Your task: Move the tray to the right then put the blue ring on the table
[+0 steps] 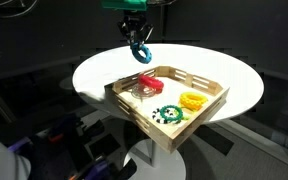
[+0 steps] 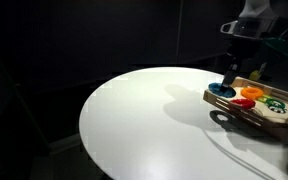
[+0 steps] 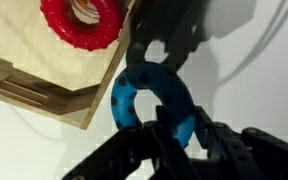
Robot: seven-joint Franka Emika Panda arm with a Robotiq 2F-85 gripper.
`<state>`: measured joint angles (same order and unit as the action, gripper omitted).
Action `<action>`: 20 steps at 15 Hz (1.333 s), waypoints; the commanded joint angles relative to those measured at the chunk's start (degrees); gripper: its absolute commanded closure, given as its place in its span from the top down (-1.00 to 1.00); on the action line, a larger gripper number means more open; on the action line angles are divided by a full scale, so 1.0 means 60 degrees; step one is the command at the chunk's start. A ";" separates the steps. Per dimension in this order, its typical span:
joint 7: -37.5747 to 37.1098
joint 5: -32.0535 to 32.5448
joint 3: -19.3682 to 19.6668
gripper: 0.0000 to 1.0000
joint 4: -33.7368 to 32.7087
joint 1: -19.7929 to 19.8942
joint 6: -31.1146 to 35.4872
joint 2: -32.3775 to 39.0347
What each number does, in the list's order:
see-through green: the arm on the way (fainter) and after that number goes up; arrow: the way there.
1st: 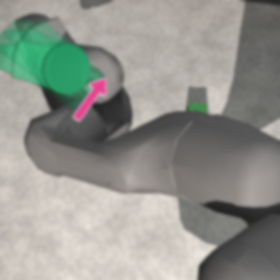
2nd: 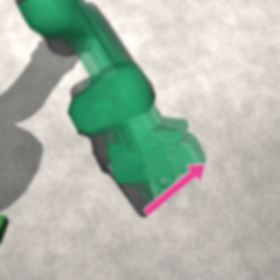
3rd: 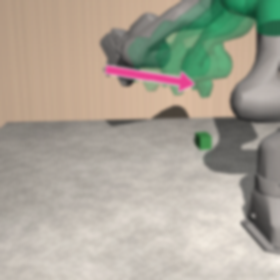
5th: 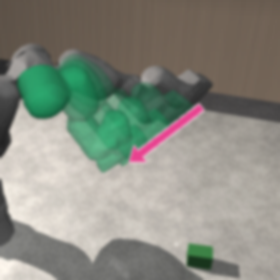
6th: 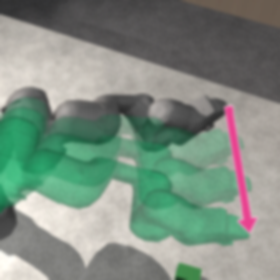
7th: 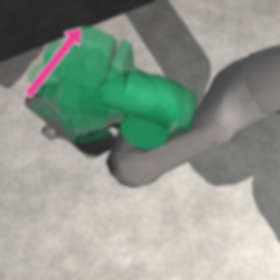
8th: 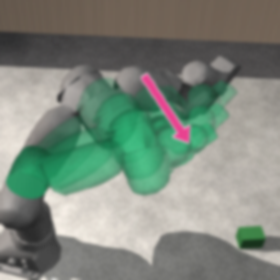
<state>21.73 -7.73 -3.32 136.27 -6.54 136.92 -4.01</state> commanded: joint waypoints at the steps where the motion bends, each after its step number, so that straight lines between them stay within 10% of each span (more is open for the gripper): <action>1: 0.1056 -0.0931 -0.0161 -0.82 0.0005 -0.0228 0.0365 0.0245; 20: 0.2085 -0.1487 -0.0808 -0.81 0.1089 -0.0403 0.0224 0.0585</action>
<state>33.36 -17.27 -8.01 141.88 -9.04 138.36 -0.49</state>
